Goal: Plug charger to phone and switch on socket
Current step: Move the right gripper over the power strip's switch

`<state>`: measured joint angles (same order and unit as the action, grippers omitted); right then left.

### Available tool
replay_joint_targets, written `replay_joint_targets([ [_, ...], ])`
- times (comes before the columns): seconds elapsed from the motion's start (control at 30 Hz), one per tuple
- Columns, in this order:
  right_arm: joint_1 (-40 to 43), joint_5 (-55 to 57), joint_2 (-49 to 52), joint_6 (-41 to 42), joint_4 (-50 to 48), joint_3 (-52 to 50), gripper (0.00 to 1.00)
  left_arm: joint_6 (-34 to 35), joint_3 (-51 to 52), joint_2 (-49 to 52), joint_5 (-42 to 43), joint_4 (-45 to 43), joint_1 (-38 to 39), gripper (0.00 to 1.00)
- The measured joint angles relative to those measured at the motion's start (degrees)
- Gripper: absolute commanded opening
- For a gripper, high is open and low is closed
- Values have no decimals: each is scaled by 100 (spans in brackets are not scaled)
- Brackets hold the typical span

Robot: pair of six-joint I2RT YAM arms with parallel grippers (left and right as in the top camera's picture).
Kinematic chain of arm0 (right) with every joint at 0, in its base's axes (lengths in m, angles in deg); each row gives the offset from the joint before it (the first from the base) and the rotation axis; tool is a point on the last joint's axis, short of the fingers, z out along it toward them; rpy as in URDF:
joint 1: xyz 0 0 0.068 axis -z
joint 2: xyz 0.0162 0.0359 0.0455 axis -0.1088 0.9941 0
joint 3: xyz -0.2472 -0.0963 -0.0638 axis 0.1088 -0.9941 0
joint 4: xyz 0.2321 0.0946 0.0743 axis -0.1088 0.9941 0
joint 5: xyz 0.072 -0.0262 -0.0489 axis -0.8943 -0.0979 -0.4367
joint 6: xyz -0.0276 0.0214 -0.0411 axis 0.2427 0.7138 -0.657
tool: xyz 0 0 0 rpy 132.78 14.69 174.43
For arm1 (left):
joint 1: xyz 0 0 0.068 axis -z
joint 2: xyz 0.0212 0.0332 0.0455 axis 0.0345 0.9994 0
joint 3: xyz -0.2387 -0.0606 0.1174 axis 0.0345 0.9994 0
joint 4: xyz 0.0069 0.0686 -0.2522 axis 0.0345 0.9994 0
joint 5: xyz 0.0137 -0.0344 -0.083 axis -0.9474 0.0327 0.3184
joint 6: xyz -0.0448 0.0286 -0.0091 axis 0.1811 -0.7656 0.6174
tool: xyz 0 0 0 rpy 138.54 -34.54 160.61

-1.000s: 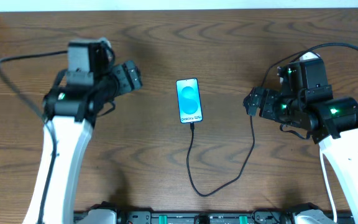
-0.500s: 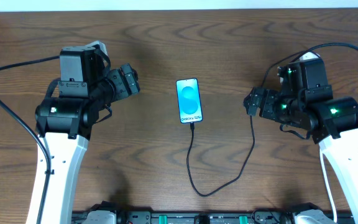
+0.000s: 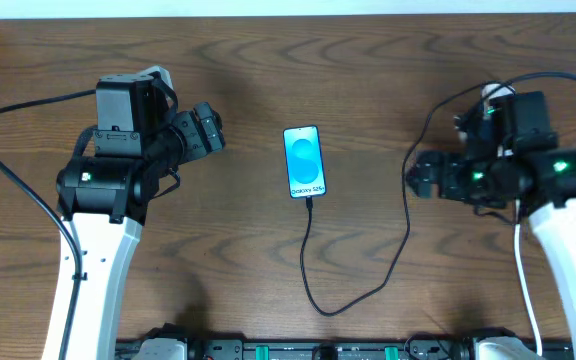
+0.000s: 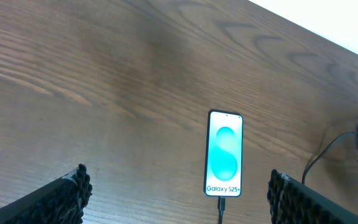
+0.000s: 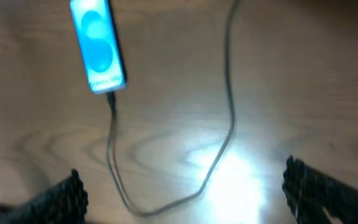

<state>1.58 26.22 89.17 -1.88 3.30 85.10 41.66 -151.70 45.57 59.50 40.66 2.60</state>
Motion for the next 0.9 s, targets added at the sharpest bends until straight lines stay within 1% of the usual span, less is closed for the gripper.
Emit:
replay_joint_targets([
  [0.1,560,-140,527,-487,811,638,99,2,0,0,0,2,2,93],
  [0.2,1023,-186,1233,-977,1412,1366,99,0,0,0,0,2,2,92],
  [0.33,1471,-205,2304,-1510,1788,2448,99,2,0,0,0,2,2,92],
  [0.47,1810,-79,3128,-1773,1585,3388,99,0,0,0,0,0,2,92],
  [0.57,2046,28,3469,-1860,1064,3849,99,0,0,0,-2,0,2,92],
  [0.63,2205,81,3536,-1902,645,3941,99,0,0,0,0,0,2,92],
  [0.77,2490,151,3536,-1934,208,3993,99,0,0,0,0,0,2,92],
  [0.9,2680,168,3652,-1939,214,4019,99,0,0,0,0,0,2,92],
])
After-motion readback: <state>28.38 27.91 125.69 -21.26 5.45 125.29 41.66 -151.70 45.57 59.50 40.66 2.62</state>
